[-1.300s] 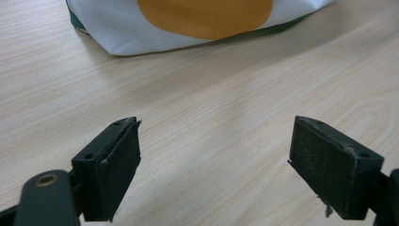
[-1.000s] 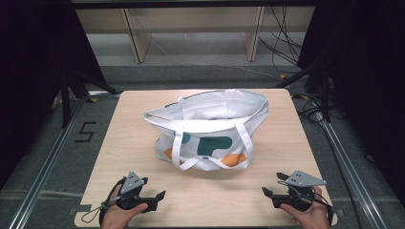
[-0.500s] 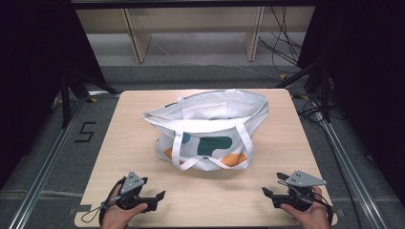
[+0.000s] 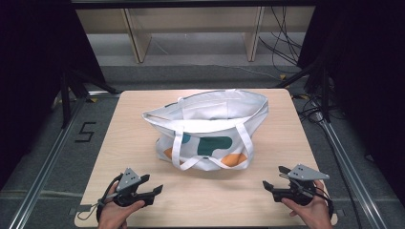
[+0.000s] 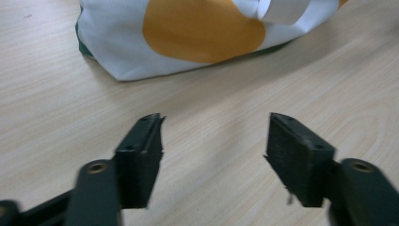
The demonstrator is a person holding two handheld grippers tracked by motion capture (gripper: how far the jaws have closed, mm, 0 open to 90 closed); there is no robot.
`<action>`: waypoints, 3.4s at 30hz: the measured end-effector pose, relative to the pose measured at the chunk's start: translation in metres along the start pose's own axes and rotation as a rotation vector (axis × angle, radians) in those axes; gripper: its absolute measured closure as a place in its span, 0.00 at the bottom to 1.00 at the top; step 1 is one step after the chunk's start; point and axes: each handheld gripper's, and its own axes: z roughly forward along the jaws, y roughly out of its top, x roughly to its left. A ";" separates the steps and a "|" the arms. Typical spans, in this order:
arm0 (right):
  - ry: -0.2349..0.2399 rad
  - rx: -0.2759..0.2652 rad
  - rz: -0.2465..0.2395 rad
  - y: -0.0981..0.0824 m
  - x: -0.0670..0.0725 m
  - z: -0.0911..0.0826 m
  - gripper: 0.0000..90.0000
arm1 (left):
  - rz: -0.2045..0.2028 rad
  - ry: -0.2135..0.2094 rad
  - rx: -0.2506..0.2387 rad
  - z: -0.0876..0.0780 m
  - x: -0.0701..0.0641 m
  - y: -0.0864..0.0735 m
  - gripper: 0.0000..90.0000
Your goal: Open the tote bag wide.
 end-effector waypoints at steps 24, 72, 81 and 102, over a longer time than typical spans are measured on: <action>0.044 -0.113 -0.242 0.141 -0.008 -0.008 1.00 | 0.115 -0.117 -0.081 -0.008 0.006 0.115 0.99; 0.022 0.201 -0.170 0.131 -0.038 0.111 1.00 | 0.002 0.036 0.122 0.102 0.088 0.147 0.98; 0.086 0.088 -0.210 0.180 -0.016 0.113 1.00 | 0.033 -0.038 0.052 0.104 0.056 0.187 0.96; 0.365 0.394 -0.344 0.139 0.045 0.136 1.00 | 0.067 0.012 0.273 0.197 0.037 0.213 0.99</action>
